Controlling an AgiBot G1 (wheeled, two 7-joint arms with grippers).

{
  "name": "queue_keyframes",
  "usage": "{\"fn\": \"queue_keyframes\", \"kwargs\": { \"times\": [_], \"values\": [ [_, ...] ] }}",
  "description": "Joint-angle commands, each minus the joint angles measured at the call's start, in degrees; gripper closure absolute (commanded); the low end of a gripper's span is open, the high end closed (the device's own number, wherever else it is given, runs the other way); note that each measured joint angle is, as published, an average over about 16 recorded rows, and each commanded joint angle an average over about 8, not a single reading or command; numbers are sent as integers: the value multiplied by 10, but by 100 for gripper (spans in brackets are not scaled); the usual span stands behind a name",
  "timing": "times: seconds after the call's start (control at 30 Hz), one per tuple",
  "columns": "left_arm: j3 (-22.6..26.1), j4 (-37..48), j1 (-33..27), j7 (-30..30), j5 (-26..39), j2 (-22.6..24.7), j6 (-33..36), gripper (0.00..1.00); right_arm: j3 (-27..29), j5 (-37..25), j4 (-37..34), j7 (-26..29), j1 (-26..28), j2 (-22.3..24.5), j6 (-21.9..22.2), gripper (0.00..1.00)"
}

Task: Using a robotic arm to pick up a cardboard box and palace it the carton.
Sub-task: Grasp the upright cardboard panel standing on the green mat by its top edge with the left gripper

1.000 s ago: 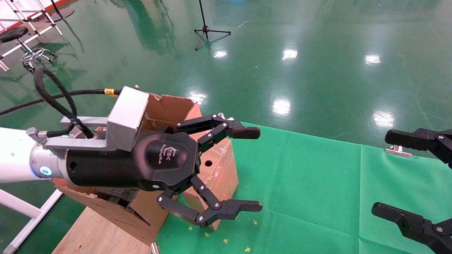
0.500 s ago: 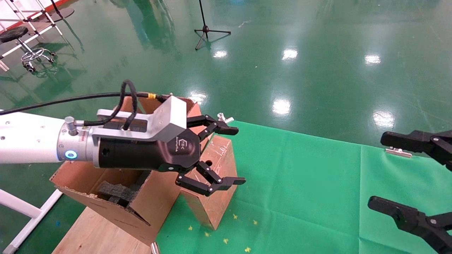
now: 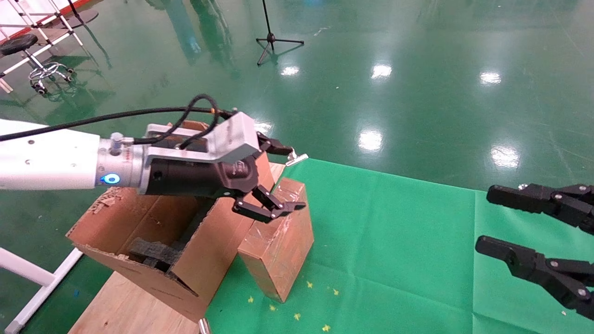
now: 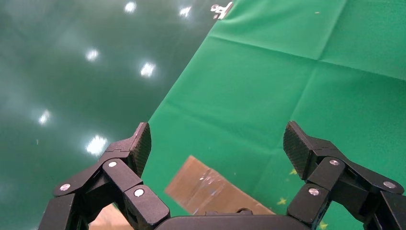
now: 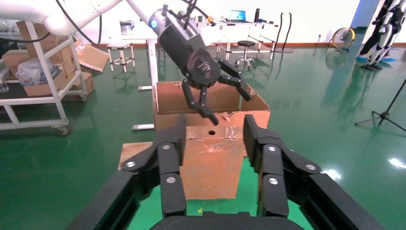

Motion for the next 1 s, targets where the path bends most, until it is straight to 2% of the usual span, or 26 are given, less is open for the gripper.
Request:
{"fn": "queue_keyframes", "kwargs": {
  "times": [0.03,0.27,0.6,0.8,1.0],
  "values": [
    [8,0,-15,-21,15,6,4,0,0,0,0,0,0,0,0,100],
    [48,1,-85,-185,95,20,55,0,0,0,0,0,0,0,0,100],
    [121,1,-170,-422,185,66,139,0,0,0,0,0,0,0,0,100],
    [184,-2,-192,-501,234,92,141,0,0,0,0,0,0,0,0,100],
    [210,-3,-201,-527,217,102,132,0,0,0,0,0,0,0,0,100]
  ]
}}
